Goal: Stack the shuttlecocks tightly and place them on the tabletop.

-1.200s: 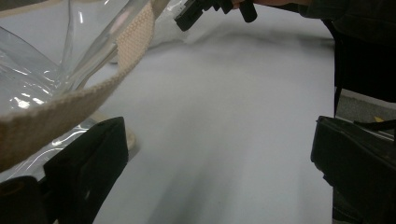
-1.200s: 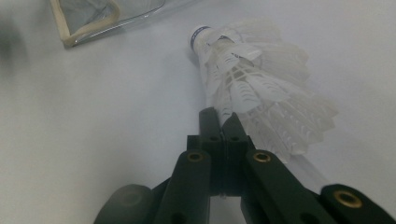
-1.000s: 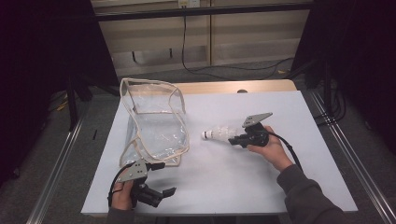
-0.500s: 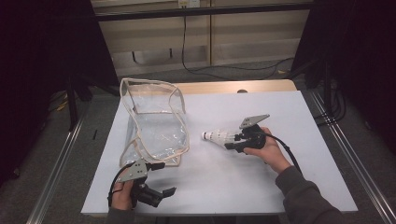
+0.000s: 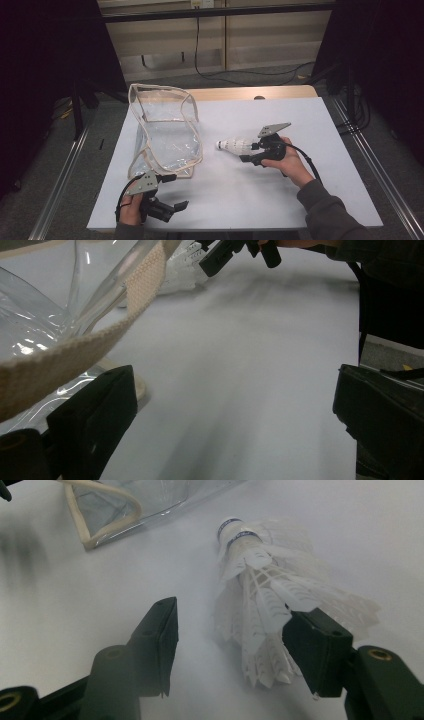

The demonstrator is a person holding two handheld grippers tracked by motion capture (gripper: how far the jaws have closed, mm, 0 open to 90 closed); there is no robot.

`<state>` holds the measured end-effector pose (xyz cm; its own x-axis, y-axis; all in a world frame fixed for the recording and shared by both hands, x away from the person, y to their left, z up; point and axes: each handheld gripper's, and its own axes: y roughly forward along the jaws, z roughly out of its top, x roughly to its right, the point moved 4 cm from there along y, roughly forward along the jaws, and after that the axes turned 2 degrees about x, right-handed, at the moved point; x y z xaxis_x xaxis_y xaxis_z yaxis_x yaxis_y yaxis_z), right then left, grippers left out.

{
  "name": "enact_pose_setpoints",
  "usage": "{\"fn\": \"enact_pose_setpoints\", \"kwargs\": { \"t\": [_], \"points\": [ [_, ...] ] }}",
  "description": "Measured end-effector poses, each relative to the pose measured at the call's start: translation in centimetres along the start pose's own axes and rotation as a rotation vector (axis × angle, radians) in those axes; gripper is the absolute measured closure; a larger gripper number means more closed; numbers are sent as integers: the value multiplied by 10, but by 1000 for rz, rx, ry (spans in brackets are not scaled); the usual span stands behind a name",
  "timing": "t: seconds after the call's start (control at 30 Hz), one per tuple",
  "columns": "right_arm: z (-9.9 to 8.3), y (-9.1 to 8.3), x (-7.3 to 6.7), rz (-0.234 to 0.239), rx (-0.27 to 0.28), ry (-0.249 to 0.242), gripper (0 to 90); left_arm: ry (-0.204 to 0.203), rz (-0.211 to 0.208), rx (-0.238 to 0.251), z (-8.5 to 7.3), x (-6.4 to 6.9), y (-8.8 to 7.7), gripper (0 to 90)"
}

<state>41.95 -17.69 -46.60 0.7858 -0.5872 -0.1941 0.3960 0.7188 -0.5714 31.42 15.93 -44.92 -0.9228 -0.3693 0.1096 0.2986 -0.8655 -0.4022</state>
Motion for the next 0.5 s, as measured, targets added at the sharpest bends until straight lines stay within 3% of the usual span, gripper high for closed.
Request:
{"fn": "enact_pose_setpoints", "kwargs": {
  "t": [0.33,0.5],
  "points": [
    [4,11,0,-31,19,59,320,0,0,2,0,0,-1,41],
    [4,16,-2,-52,10,55,272,-1,0,7,0,0,-1,41]
  ]
}}
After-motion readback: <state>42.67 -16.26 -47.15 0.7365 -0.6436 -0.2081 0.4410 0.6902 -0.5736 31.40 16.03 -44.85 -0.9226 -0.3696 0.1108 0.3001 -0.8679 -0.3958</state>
